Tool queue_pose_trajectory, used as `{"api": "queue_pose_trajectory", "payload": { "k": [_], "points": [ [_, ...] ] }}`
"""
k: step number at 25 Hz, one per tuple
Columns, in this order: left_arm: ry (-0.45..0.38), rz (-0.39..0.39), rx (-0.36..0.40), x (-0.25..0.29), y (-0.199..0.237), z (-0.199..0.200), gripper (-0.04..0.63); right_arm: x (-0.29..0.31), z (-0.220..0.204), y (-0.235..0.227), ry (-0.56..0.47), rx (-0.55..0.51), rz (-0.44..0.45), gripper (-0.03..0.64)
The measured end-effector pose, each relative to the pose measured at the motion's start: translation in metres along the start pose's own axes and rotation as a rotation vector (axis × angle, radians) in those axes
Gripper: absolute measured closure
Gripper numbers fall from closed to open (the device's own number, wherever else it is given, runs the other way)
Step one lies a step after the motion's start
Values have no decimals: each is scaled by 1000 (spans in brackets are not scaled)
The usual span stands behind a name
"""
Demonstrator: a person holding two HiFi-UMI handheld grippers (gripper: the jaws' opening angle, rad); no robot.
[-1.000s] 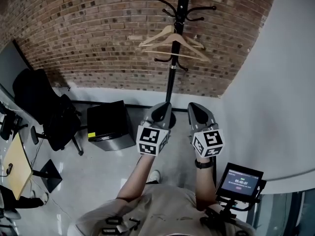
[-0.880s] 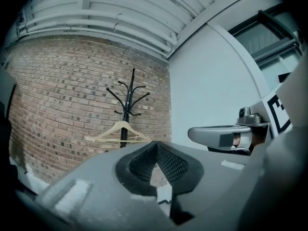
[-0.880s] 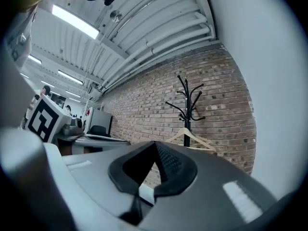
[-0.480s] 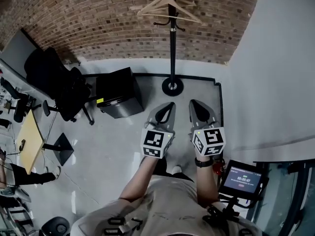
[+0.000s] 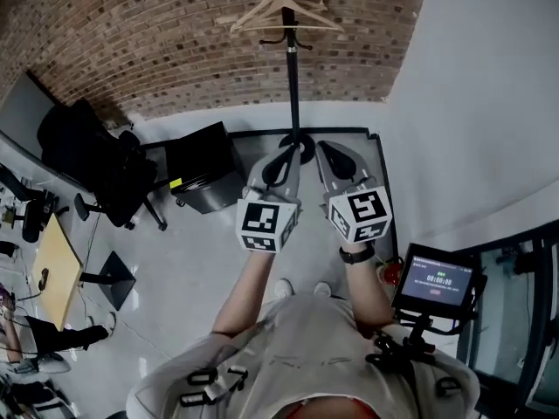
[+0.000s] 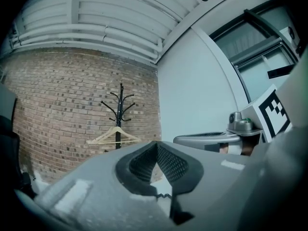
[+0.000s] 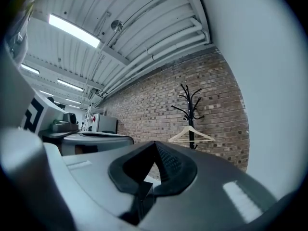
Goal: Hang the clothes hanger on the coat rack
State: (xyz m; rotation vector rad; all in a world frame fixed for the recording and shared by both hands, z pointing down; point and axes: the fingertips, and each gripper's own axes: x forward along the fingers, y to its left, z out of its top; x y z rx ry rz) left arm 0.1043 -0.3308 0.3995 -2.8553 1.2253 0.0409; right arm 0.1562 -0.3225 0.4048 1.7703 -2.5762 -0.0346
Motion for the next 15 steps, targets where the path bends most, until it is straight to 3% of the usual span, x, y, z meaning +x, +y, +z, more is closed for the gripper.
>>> {"api": "queue_pose_trajectory", "payload": {
  "k": [5,15],
  "points": [
    [-16,22,-35,-1,19,11,595,21,14,21,0,-26,57,614],
    [-35,3,-52,4,25,16,595,25,19,32,16,-62,68,614]
  ]
}}
